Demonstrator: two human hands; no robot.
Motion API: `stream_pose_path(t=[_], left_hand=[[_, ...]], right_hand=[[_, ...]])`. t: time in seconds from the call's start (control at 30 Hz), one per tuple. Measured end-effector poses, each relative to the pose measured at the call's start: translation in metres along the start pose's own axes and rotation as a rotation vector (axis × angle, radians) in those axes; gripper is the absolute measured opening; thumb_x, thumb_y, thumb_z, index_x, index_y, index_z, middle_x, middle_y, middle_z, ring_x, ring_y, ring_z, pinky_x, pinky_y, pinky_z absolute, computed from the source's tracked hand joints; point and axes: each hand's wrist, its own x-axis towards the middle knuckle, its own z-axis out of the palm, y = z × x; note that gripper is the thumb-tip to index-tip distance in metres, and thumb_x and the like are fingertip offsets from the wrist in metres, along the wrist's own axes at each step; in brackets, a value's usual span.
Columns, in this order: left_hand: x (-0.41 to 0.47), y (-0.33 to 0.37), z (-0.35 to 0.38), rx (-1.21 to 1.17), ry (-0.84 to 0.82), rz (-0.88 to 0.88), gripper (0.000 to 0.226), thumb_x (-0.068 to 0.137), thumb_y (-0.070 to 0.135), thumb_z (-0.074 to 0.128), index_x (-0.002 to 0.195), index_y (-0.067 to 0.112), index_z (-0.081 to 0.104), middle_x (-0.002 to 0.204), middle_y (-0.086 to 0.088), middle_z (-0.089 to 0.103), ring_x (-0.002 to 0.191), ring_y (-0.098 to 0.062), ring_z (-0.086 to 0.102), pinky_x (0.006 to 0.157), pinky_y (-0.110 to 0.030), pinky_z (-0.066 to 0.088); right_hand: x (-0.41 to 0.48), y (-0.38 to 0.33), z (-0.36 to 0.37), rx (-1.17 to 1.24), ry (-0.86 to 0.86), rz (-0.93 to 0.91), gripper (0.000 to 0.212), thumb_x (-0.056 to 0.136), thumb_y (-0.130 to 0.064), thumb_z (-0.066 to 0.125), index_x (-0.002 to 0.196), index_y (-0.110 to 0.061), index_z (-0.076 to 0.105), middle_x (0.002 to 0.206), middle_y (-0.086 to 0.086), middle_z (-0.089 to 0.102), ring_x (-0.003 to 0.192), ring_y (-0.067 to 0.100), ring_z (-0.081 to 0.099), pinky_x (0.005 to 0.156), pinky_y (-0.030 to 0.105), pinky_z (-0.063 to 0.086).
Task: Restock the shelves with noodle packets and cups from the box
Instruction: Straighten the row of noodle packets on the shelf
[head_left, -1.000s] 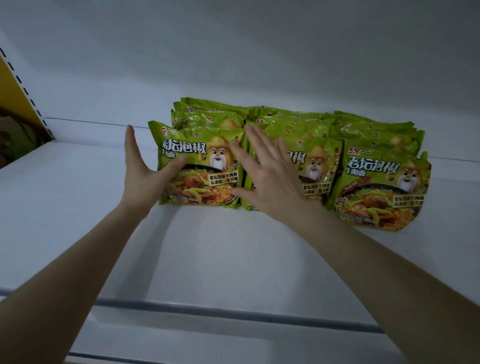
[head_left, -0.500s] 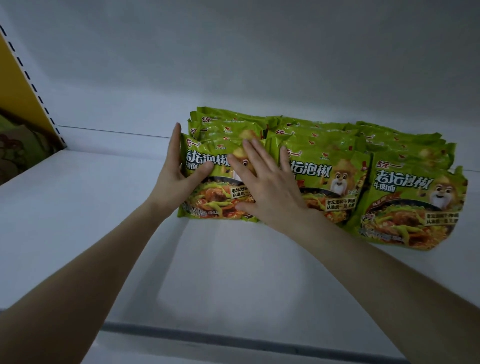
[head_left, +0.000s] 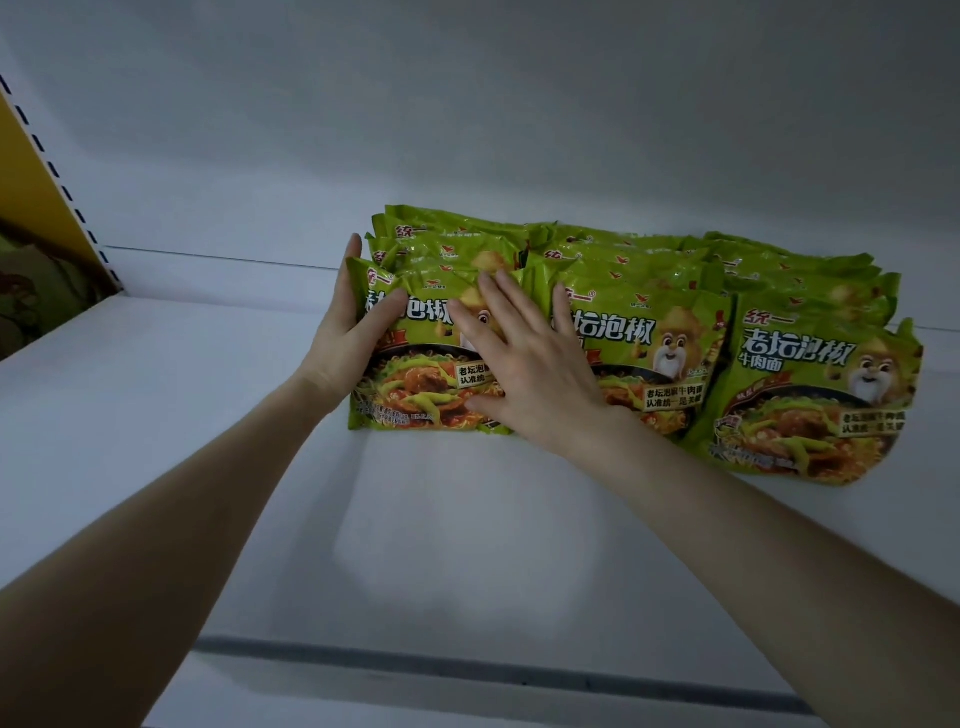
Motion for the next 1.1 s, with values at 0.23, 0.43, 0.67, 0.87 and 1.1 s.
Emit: stream_pose_path(t=[0.23,0.43,0.67,0.87,1.1], left_hand=[[-0.035,0.013,0.006,0.403,0.269,0.138,0.095,0.08,0.053,0.059,0.148,0.028,-0.001,0.157,0.002,0.011,0.139,-0.007,0.018,0.113,-0.038,0.024],[-0.062,-0.002,0.036,1.108,0.076,0.529,0.084,0.074,0.041,0.072,0.141,0.03,0.022,0.152,-0.023,0.015,0.139,-0.033,0.006,0.1,-0.069,0.015],[-0.054,-0.009,0.053,1.214,-0.015,0.478,0.084,0.07,0.023,0.079,0.135,0.034,0.027,0.152,-0.022,0.015,0.139,-0.036,0.003,0.093,-0.075,0.018],[-0.067,-0.002,0.068,1.302,0.003,0.616,0.083,0.069,0.028,0.079,0.137,0.029,0.032,0.15,-0.021,0.016,0.138,-0.041,0.007,0.093,-0.073,0.014],[-0.064,-0.002,0.113,1.381,-0.055,0.729,0.077,0.068,0.023,0.076,0.134,0.033,0.036,0.146,-0.014,0.019,0.134,-0.04,0.015,0.087,-0.076,0.023]], right_hand=[[-0.027,0.018,-0.01,0.035,0.174,0.018,0.092,0.067,-0.038,0.078,0.142,-0.015,0.031,0.149,0.02,0.03,0.138,0.034,0.028,0.105,0.054,0.008],[-0.088,0.059,-0.017,-0.098,0.257,0.166,0.086,0.064,-0.027,0.083,0.135,-0.015,0.037,0.142,0.024,0.04,0.133,0.032,0.026,0.102,0.056,0.017],[-0.095,0.072,-0.011,-0.099,0.156,0.217,0.079,0.056,-0.023,0.087,0.127,-0.01,0.055,0.136,0.027,0.046,0.125,0.045,0.044,0.095,0.057,0.021],[-0.118,0.08,-0.025,-0.034,0.208,0.212,0.075,0.068,-0.023,0.08,0.132,-0.015,0.044,0.141,0.023,0.041,0.133,0.035,0.035,0.101,0.055,0.025],[-0.176,0.12,-0.03,-0.096,0.112,0.408,0.079,0.066,-0.023,0.082,0.131,-0.02,0.038,0.142,0.027,0.039,0.129,0.044,0.039,0.095,0.066,0.035]])
